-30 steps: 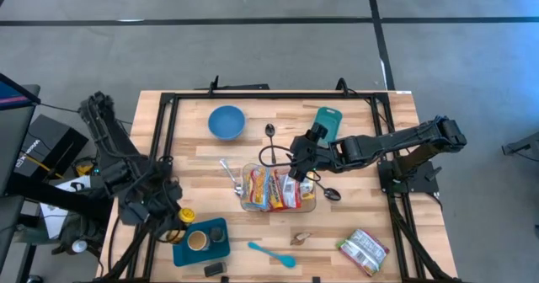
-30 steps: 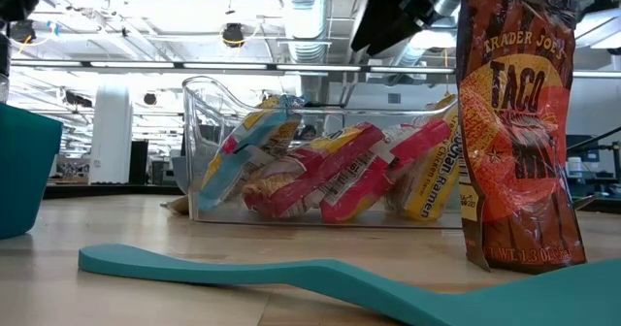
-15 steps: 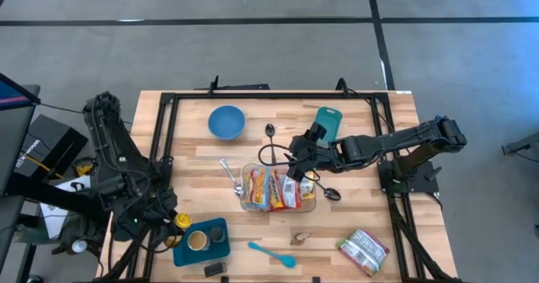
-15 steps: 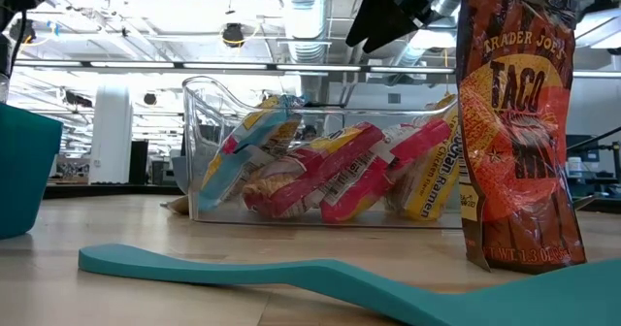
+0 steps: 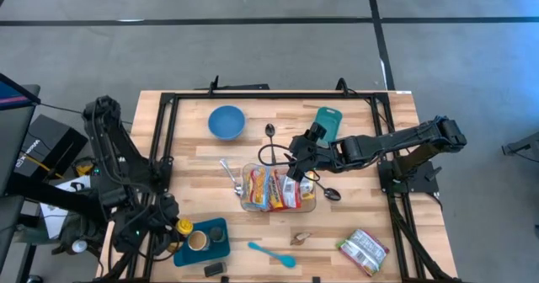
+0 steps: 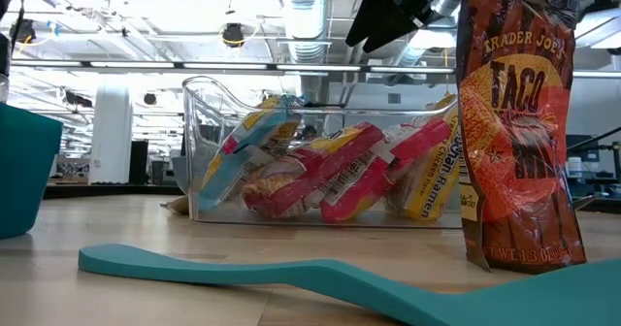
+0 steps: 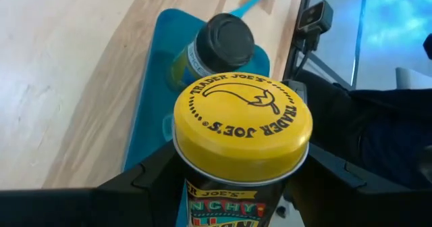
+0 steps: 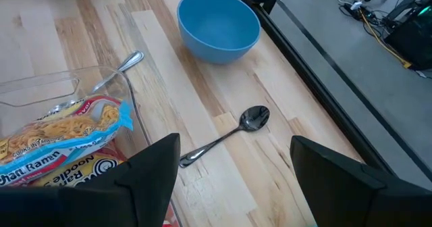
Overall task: Pick & Place Food Item
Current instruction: Put the yellow spice can into the dark blue bin
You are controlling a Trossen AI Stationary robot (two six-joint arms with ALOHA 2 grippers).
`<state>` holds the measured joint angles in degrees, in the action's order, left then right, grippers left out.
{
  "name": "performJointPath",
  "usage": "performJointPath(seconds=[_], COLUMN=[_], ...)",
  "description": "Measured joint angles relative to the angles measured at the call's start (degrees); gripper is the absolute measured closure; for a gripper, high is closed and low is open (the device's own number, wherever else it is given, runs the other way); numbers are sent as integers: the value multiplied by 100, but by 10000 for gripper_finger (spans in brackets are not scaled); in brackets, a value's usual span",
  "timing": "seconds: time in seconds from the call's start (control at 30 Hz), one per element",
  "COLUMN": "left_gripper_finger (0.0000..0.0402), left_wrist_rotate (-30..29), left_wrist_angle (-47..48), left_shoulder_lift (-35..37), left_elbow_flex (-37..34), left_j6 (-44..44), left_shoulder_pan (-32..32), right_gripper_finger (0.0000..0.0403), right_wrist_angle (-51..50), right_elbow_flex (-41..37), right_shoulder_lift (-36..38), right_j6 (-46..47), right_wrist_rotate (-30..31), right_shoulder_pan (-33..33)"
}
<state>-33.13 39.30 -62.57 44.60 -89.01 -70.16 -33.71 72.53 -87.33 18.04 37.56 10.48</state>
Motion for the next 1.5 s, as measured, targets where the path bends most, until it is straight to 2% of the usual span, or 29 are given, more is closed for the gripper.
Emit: performJointPath(seconds=[0.4, 1.1, 1.5], left_gripper_finger=[187, 187, 187], left_wrist_rotate=[-163, -705, -890], left_wrist_angle=[-68, 550, 513], left_shoulder_lift=[-303, -308, -308], left_elbow_flex=[0, 0, -2], left_j6=[0, 16, 7], left_shoulder_pan=[-60, -60, -247], right_gripper_finger=[127, 127, 127], right_wrist_angle=[20, 111, 109], right_elbow_flex=[0, 0, 0], right_shoulder_lift=[-13, -13, -13], right_j6=[0, 0, 0], right_wrist_rotate=[-2, -3, -4], right_shoulder_pan=[0, 0, 0])
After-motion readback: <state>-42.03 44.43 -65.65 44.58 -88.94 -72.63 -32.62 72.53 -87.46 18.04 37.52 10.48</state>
